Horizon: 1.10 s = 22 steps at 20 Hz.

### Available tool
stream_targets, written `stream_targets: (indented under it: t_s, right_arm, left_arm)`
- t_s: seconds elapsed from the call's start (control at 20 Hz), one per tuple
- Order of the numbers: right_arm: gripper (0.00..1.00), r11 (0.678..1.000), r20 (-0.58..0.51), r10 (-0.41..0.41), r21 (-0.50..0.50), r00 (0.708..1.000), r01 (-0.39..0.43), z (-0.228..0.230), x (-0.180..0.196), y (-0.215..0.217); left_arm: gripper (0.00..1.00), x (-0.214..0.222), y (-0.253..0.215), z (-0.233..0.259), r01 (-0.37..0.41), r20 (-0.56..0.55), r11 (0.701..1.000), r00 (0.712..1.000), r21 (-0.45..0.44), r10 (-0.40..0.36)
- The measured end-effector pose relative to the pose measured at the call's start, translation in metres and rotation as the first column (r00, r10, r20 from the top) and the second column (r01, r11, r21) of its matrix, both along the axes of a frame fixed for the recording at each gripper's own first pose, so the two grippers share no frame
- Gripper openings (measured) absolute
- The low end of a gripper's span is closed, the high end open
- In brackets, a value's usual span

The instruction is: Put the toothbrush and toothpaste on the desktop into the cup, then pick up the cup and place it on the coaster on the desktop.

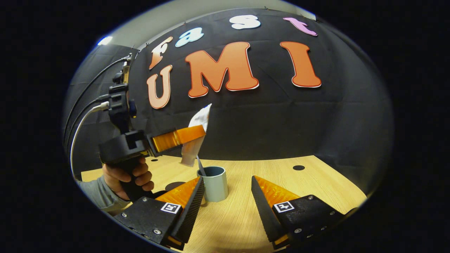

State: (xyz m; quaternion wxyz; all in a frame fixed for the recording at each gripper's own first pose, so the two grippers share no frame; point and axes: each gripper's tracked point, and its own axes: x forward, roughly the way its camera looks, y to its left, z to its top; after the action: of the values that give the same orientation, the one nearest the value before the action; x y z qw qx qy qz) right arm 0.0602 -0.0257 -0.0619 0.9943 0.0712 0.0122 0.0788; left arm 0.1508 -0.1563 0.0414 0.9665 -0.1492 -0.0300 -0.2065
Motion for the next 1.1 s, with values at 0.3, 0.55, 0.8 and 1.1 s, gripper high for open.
stream_targets:
  t_s: [0.3, 0.55, 0.8, 1.1]
  right_arm:
    - [0.83, 1.0, 0.008, -0.01, -0.016, 1.0, 0.01, 0.005, -0.005, -0.005]
    - [0.83, 0.999, 0.011, -0.01, -0.049, 1.0, 0.011, 0.008, -0.01, -0.006]
    - [0.83, 0.998, 0.019, -0.005, -0.061, 1.0, 0.006, 0.012, -0.01, -0.003]
    - [0.83, 0.998, 0.021, -0.002, -0.058, 1.0, 0.003, 0.013, -0.014, -0.002]
  left_arm:
    - [0.2, 0.019, -0.012, -0.021, 0.017, -0.002, 1.0, 1.0, 0.026, -0.017]
    - [0.2, 0.035, -0.012, -0.035, -0.004, 0.006, 0.999, 1.0, 0.045, 0.004]
    - [0.22, 0.04, -0.015, -0.044, -0.008, 0.009, 0.997, 1.0, 0.077, 0.008]
    - [0.18, 0.034, -0.008, -0.034, -0.022, 0.017, 0.995, 1.0, 0.099, 0.02]
